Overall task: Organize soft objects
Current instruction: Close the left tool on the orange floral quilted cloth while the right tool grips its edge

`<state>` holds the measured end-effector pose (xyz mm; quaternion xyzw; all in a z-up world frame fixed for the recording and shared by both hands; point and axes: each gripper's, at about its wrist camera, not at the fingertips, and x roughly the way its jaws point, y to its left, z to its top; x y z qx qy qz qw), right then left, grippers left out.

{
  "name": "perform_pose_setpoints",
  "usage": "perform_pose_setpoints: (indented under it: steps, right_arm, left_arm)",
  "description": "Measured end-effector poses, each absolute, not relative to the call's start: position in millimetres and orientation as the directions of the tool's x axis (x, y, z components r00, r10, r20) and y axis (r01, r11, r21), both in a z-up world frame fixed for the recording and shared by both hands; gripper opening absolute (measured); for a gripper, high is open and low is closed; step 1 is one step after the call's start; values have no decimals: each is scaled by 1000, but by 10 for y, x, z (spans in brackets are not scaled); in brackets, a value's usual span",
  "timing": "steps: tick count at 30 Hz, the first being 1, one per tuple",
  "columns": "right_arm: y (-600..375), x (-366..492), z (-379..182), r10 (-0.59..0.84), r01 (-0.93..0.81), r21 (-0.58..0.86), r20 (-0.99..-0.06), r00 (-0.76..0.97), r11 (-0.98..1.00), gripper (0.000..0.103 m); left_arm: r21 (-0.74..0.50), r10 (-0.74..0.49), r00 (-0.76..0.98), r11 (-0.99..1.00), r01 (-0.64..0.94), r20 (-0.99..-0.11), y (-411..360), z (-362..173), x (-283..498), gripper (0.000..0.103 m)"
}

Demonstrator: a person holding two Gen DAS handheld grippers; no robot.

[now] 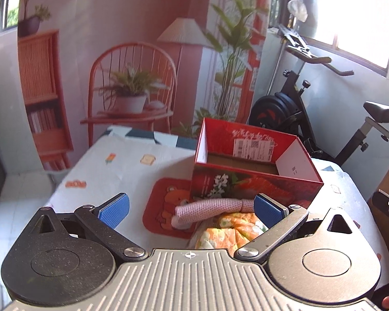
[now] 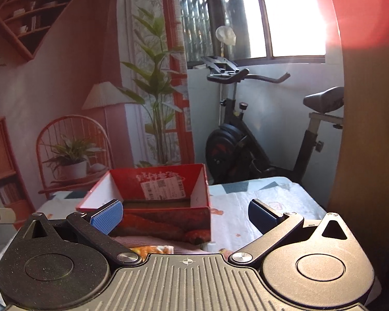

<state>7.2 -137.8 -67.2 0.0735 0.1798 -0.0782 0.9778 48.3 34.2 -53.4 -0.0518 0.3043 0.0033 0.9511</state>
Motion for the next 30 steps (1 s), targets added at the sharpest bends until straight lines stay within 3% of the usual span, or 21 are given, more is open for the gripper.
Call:
perform_pose_setpoints:
  steps: [5,11,14,15,19,21,23,30]
  right_arm:
    - [-1435,313,-998,-49,144,157,-493,869,977,103]
    - [-1333,626,-1267,-42,135,129,-549,835,982,103]
    - [-1319,745,-1428,-30,132,146,-552,833,980,102]
    - [-1291,779,-1484,-26,121,133,-560,828,984,98]
    - [-1153,829,-1719,24,36,90,-592,806,995,83]
    - [-1109,839,-1823,49,10,93,-608,792,996,73]
    - [-1101,851,-1902,75,-5,114,-621,780,993,66]
    - [-1187,868,-2046,146,-15,207,-633,760,978,61]
  left_arm:
    - [-182,-101,791,983,-13,-603,444,-858,634,102]
    - [-117,-99,761,993,30,-642,333,-1141,848,99]
    - [-76,-87,727,996,48,-681,249,-1295,948,83]
    - [-79,-97,711,995,59,-696,242,-1342,950,77]
    - [-155,-165,663,985,74,-731,297,-1548,1011,66]
    - [-182,-186,645,981,73,-741,317,-1644,1049,49]
    - [-202,-206,632,976,79,-747,332,-1724,1084,42]
    - [-253,-264,613,961,108,-744,319,-1890,1108,42]
